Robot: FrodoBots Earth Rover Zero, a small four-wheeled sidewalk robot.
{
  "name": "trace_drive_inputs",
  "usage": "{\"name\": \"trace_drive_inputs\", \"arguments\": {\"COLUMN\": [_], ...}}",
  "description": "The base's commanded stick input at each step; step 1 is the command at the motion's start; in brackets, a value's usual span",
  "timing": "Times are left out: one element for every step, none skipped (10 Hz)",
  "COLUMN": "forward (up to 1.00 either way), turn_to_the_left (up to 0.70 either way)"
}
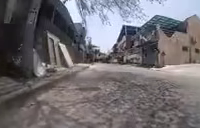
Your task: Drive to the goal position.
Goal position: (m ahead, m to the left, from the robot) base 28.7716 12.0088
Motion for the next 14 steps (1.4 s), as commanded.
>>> {"name": "trace_drive_inputs", "arguments": {"forward": [1.0,1.0,1.0,1.0,1.0,1.0,1.0,1.0,1.0,1.0,1.0,1.0,1.0,1.0], "turn_to_the_left": [-0.26,-0.08,0.0,0.0,0.0,0.0,0.0,0.0,0.0,0.0,-0.01,-0.01,0.0,0.0]}}
